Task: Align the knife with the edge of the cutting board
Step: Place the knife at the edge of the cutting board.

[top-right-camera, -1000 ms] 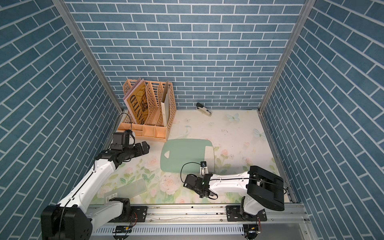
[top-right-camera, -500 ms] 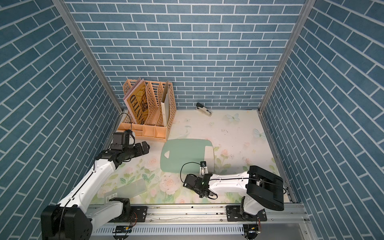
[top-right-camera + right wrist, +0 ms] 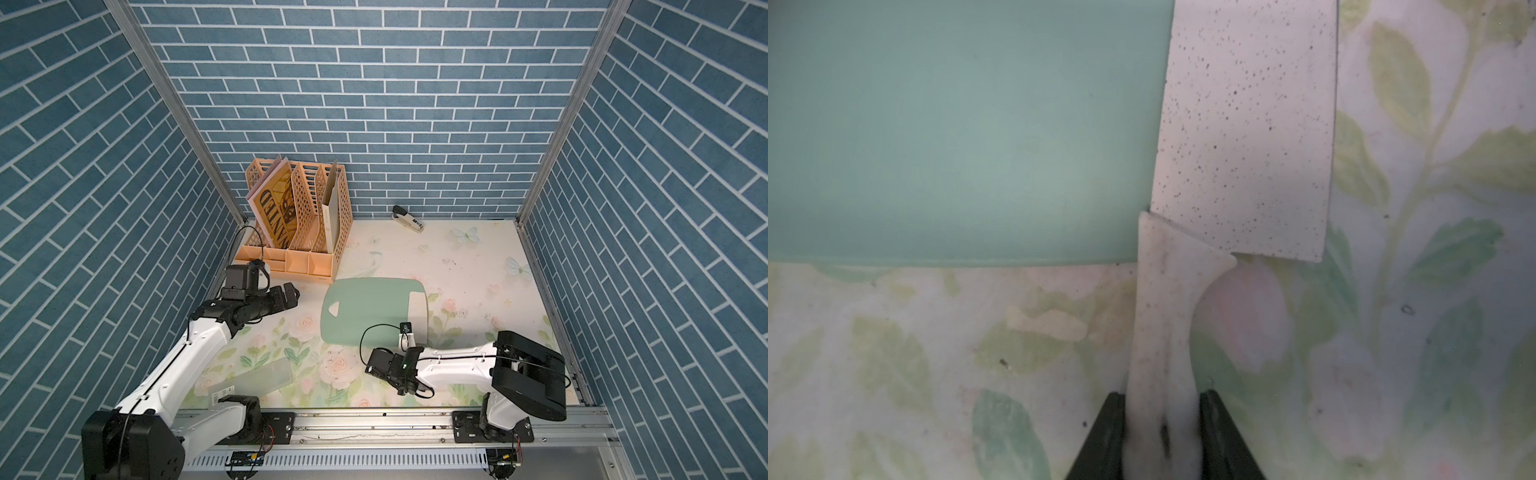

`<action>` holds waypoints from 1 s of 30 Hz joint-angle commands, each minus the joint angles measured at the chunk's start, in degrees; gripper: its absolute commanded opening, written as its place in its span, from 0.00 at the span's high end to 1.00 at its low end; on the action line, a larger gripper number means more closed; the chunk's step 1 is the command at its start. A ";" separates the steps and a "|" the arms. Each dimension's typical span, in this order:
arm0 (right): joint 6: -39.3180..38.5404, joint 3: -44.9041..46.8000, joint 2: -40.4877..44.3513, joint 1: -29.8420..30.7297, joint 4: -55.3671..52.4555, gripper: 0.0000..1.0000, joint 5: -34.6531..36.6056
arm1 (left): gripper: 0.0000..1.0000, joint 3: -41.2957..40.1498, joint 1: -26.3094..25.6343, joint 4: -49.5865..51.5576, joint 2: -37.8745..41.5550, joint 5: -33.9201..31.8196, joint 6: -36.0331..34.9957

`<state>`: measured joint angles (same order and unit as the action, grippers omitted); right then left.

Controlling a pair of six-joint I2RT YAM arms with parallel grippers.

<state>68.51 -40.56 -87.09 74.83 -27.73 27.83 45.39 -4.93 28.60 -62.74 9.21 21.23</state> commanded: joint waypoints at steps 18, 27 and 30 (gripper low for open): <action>0.48 0.35 0.22 -0.14 -1.54 1.00 0.87 | 0.00 -0.32 -0.44 0.23 0.72 -0.17 0.21; 0.75 0.81 0.92 -0.34 -1.54 1.00 1.00 | 0.00 -0.39 -0.52 0.23 0.69 -0.16 0.22; 0.75 0.74 0.70 -0.38 -1.54 1.00 0.88 | 0.00 -0.39 -0.52 0.19 0.70 -0.14 0.21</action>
<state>68.60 -40.49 -87.00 74.76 -27.75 27.81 45.39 -5.08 28.60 -62.74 9.21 21.23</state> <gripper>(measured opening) 0.292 0.996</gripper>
